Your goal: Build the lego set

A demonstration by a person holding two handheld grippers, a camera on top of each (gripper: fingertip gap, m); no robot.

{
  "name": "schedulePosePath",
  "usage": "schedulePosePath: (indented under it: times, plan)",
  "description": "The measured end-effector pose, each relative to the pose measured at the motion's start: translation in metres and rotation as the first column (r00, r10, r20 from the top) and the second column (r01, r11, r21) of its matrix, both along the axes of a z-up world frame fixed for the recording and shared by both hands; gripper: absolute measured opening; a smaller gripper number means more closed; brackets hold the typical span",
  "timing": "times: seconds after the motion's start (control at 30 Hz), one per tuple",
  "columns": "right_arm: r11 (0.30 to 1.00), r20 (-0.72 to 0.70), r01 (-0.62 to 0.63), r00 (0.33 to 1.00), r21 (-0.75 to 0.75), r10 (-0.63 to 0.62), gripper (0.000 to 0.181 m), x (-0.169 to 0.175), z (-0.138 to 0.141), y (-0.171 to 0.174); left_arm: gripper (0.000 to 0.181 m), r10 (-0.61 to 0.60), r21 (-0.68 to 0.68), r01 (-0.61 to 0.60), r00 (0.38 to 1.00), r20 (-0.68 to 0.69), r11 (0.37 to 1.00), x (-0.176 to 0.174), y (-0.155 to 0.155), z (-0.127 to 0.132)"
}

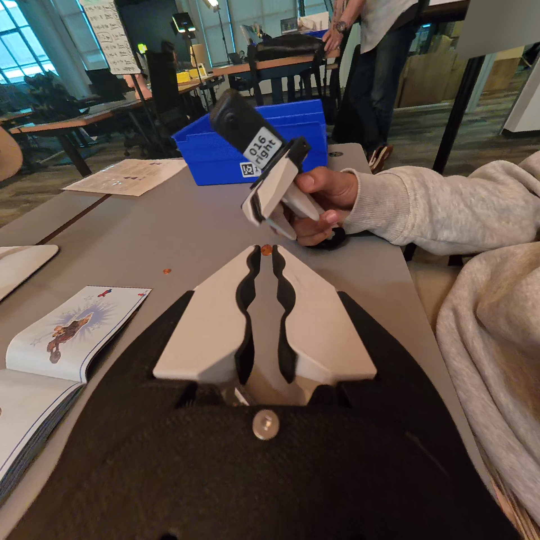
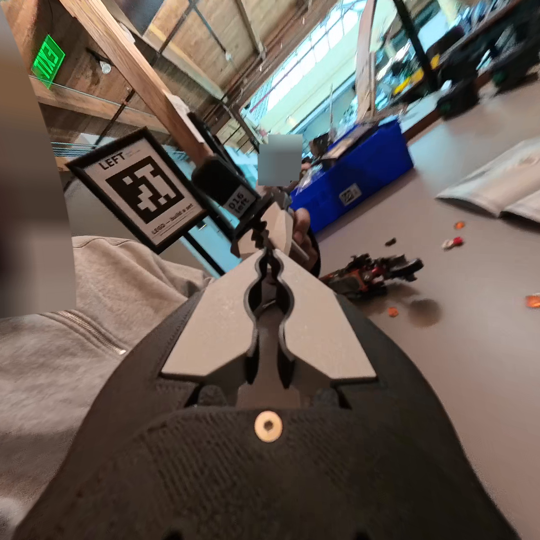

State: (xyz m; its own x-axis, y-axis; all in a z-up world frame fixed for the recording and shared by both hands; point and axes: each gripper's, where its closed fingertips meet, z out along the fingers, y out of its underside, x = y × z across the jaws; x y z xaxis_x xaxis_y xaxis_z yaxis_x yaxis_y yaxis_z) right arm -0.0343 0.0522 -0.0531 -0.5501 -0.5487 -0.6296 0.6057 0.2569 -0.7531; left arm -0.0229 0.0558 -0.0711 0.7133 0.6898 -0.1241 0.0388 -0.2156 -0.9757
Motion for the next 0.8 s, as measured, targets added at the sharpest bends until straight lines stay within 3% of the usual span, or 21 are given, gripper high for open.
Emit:
schedulePosePath:
  times: [0.1, 0.17, 0.27, 0.33, 0.4, 0.57, 0.8]
  plan:
    - [0.989, -0.121, 0.129, 0.983, -0.073, -0.137, 0.003, -0.010, 0.009, 0.001, 0.006, 0.035, 0.007, -0.034, 0.999, -0.026, 0.999, -0.002, -0.005, 0.004]
    - [0.967, -0.307, 0.208, 0.920, -0.150, -0.245, 0.011, -0.008, 0.012, 0.001, 0.006, 0.034, 0.037, -0.033, 0.999, -0.017, 0.999, -0.003, -0.006, 0.006]
    - [0.904, -0.573, 0.267, 0.704, -0.333, -0.419, 0.018, 0.003, 0.014, -0.002, 0.006, -0.021, 0.181, 0.017, 1.000, 0.023, 0.983, 0.000, -0.007, 0.016]
    - [0.860, -0.661, 0.270, 0.555, -0.432, -0.506, 0.023, 0.010, 0.016, -0.003, 0.006, -0.112, 0.309, 0.084, 0.991, 0.075, 0.947, 0.004, -0.006, 0.021]
    - [0.837, -0.706, 0.254, 0.452, -0.485, -0.546, 0.023, 0.018, 0.015, -0.005, 0.006, -0.228, 0.434, 0.151, 0.965, 0.130, 0.888, 0.010, -0.005, 0.025]
    - [0.835, -0.782, 0.213, 0.293, -0.507, -0.550, 0.024, 0.030, 0.005, -0.012, 0.006, -0.397, 0.633, 0.197, 0.898, 0.189, 0.748, 0.015, -0.008, 0.034]
    - [0.761, -0.765, 0.185, 0.068, -0.622, -0.641, 0.007, 0.033, 0.013, -0.010, 0.006, -0.481, 0.674, 0.204, 0.840, 0.252, 0.710, 0.017, 0.003, 0.028]
